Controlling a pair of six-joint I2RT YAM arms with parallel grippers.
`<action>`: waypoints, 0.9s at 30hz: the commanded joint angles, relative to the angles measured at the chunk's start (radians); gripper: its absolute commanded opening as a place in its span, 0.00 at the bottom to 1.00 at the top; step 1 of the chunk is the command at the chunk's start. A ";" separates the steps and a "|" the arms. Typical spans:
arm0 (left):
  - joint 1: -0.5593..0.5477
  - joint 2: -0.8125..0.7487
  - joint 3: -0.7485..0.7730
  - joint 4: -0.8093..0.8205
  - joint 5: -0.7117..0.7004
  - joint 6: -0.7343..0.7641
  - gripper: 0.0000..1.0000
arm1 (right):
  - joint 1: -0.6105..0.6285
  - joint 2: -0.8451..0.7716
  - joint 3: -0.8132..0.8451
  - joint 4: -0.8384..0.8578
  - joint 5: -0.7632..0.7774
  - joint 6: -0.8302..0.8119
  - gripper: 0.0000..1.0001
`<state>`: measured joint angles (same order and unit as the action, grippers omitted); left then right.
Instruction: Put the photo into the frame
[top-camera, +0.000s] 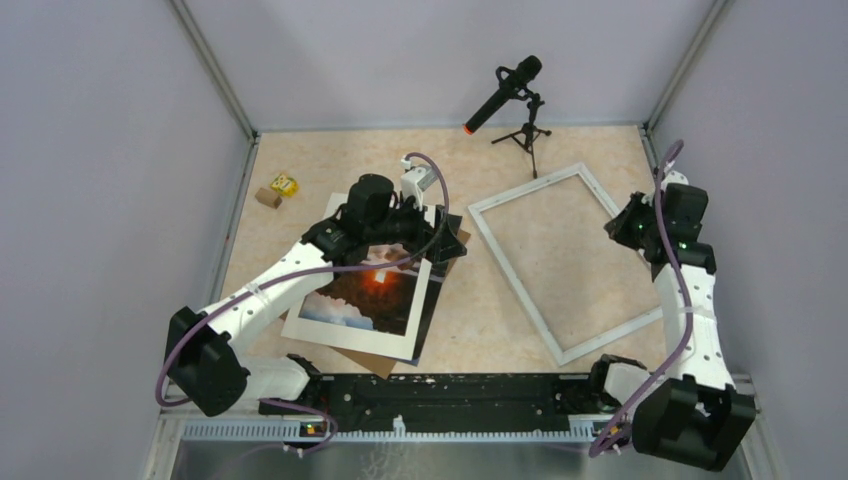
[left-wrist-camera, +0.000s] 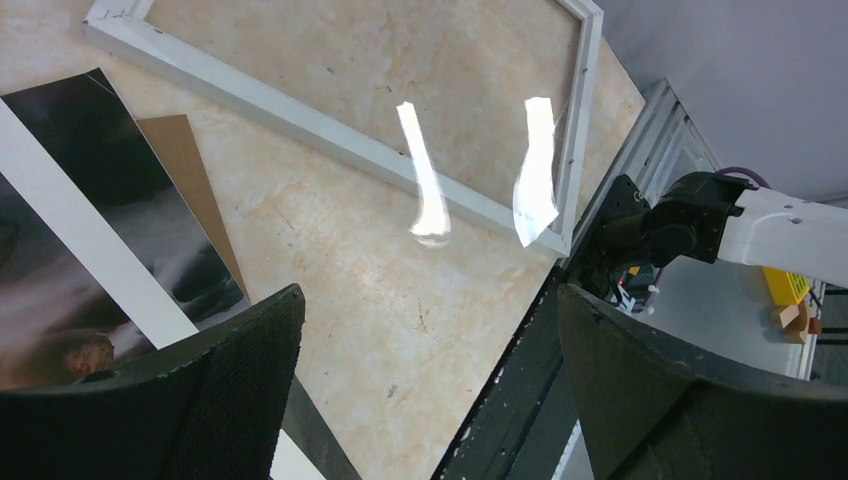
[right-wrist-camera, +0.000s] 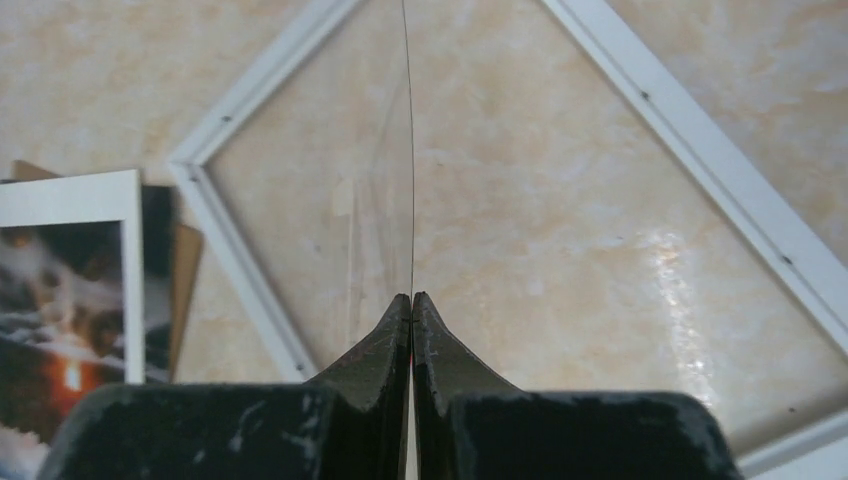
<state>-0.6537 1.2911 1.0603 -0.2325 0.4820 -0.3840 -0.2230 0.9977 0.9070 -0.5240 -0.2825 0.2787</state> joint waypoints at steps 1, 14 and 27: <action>0.000 -0.028 0.017 0.051 0.026 0.001 0.98 | -0.034 0.037 -0.016 0.103 0.073 -0.218 0.00; -0.019 -0.019 0.012 0.062 0.048 -0.006 0.98 | -0.074 0.256 0.058 0.025 -0.053 -0.606 0.00; -0.043 -0.016 0.012 0.063 0.056 -0.007 0.98 | -0.079 0.303 0.092 -0.030 -0.001 -0.735 0.00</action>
<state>-0.6933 1.2911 1.0603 -0.2245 0.5152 -0.3912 -0.2890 1.3170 0.9649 -0.5549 -0.3000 -0.3962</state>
